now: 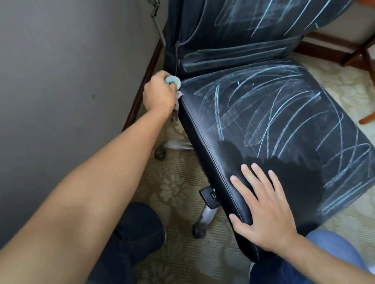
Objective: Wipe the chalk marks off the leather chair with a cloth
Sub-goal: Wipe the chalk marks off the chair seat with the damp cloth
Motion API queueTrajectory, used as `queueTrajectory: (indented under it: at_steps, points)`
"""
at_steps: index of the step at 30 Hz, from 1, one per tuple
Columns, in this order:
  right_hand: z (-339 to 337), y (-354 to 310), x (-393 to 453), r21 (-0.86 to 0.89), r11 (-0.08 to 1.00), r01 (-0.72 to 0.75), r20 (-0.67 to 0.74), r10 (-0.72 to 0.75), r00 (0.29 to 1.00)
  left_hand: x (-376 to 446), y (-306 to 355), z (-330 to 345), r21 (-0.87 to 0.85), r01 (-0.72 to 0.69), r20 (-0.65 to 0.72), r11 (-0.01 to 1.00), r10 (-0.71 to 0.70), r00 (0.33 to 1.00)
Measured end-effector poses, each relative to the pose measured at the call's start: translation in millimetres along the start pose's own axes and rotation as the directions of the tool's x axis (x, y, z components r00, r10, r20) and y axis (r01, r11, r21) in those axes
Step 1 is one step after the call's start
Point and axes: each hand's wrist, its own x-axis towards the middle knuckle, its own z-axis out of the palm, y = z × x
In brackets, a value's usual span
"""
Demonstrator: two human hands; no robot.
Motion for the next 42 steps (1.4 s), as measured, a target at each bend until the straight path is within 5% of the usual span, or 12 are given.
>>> queueTrajectory:
  at_steps: [9,23,28,31,34,38,40,42]
  points:
    - [2,-10,7,-0.03,0.999,-0.039,0.001,0.039,0.999,-84,-18,13,-0.055,-0.122,0.038,0.991,0.125,0.991]
    - [-1,-28,20,-0.042,0.99,-0.134,0.101,0.137,0.985,-247,-49,-15,0.065,-0.362,0.338,0.93,0.321,0.885]
    - [-16,-18,19,0.205,0.969,-0.138,0.165,0.105,0.981,-258,-33,-40,-0.188,0.067,0.441,0.98,0.023,0.897]
    - [-37,-32,11,0.646,0.675,-0.358,0.238,0.267,0.934,-258,-5,-46,-0.366,0.229,0.481,0.902,-0.027,0.876]
    - [-50,-67,4,0.757,0.53,-0.383,0.203,0.366,0.908,-268,14,-51,-0.499,0.409,0.598,0.764,-0.038,0.8]
    - [-53,-85,17,0.753,0.539,-0.378,0.129,0.443,0.887,-270,23,-65,-0.597,0.531,0.683,0.602,0.033,0.73]
    - [-59,-74,23,0.749,0.559,-0.356,0.1,0.436,0.895,-265,22,-68,-0.569,0.507,0.706,0.648,0.068,0.705]
    - [-67,-52,26,0.711,0.583,-0.394,0.05,0.517,0.855,-255,16,-62,-0.485,0.3,0.644,0.821,0.103,0.758]
